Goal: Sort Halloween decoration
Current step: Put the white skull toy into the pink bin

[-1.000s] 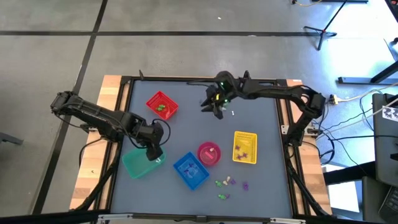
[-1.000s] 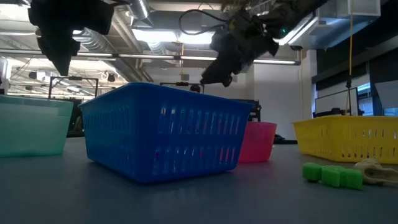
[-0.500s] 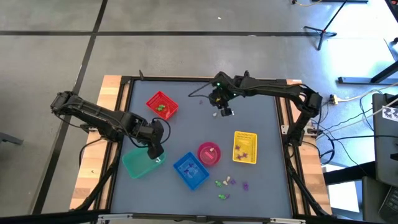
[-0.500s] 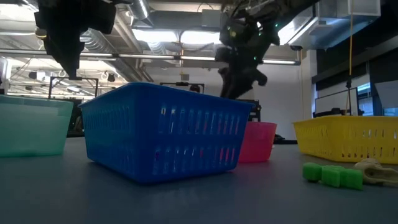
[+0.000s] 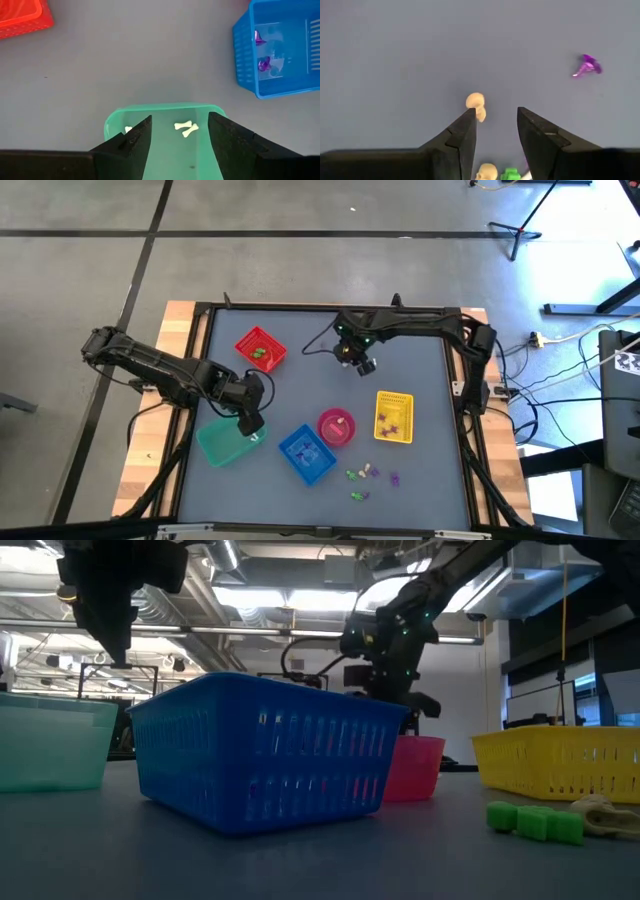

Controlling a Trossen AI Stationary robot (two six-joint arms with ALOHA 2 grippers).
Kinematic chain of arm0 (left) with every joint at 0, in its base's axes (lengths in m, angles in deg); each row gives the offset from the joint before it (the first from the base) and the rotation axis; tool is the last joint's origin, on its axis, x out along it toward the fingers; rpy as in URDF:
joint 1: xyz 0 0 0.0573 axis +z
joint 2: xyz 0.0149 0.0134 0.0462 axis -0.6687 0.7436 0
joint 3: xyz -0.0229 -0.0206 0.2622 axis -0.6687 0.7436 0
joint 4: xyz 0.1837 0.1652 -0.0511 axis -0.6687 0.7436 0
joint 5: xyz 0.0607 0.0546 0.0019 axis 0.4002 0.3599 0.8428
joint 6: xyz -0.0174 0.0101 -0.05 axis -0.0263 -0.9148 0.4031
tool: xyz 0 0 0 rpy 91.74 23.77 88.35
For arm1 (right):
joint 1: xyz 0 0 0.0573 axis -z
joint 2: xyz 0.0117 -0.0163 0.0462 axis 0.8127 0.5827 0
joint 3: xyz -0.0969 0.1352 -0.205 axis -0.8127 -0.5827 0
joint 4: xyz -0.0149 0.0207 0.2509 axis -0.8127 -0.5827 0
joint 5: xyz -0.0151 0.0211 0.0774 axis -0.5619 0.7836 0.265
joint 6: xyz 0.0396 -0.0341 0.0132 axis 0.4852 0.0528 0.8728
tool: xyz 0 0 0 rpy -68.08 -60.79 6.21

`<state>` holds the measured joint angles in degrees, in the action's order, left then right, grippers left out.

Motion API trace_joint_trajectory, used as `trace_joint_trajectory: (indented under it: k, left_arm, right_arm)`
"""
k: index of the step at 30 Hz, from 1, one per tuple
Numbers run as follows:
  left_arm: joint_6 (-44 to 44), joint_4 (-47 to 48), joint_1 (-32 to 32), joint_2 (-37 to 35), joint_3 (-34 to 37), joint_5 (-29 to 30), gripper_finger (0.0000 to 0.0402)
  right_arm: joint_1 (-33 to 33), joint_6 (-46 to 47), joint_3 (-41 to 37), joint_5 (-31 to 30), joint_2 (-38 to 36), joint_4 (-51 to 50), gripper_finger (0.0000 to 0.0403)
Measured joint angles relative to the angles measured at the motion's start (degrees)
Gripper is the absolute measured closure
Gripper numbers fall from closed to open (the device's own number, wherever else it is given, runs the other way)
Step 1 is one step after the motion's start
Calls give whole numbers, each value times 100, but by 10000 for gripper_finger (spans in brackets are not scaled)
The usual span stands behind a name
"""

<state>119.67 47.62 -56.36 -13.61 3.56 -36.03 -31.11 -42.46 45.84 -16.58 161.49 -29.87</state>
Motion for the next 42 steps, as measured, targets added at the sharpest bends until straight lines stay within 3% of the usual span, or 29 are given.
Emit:
trace_joint_trajectory:
  k: [6, 23, 35, 42]
  left_arm:
    - [0, -2, 0, 0, 0, 0, 224]
    - [0, -46, 0, 0, 0, 4, 224]
    - [-2, -46, 0, 0, 0, 7, 224]
    - [-2, -43, 0, 0, 0, 7, 224]
  right_arm:
    - [2, -120, 0, 316, 165, -11, 262]
    - [2, -131, 11, 194, 558, 20, 264]
    - [-2, -104, 4, 190, 564, -4, 348]
    - [-2, -92, 4, 167, 564, -19, 349]
